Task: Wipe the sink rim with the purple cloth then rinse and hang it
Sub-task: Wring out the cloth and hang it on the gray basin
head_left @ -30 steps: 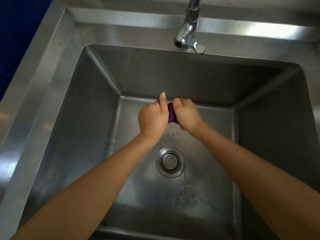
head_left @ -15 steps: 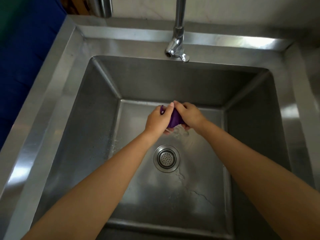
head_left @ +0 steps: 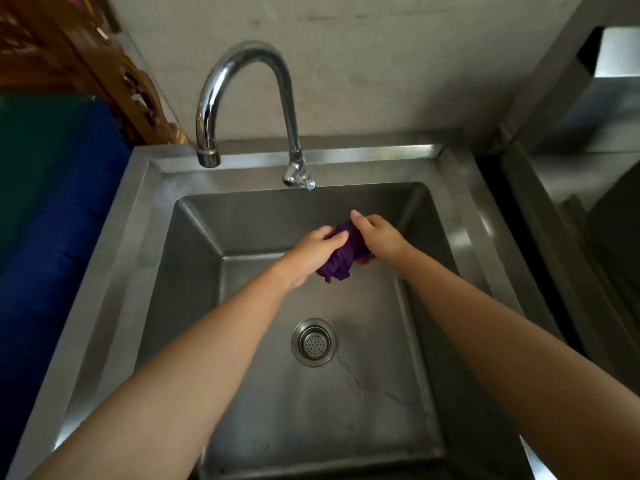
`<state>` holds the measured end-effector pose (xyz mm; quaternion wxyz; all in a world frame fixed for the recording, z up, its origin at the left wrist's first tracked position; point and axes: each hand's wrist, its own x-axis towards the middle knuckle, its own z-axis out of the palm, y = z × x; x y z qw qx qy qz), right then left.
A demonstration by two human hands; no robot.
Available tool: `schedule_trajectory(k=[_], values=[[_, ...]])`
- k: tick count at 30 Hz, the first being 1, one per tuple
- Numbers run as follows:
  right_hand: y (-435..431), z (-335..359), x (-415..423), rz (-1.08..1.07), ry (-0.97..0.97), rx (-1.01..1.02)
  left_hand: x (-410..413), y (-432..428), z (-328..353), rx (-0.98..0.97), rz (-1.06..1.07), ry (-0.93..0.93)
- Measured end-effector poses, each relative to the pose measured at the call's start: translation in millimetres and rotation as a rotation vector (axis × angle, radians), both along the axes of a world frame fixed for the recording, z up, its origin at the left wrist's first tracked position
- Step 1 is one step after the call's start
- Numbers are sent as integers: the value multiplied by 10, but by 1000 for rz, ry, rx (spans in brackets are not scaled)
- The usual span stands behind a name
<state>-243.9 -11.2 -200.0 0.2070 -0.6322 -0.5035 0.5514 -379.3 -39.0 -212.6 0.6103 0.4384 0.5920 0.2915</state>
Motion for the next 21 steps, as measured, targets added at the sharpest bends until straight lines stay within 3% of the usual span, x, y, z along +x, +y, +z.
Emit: schedule_trajectory(k=[5,13,19,21], values=[[-185,610,285,106,-15,9,102,-66,506,91,-35,-6],[-550,1721,647,-10,-228,364,283,-195,1589,174,-215,-28],[-848,2282,890,-56,30,463,416,-310,2241,163,-441,-16],[-913,2453,982,-36,32,488,485,-316,2421,161,-516,-27]])
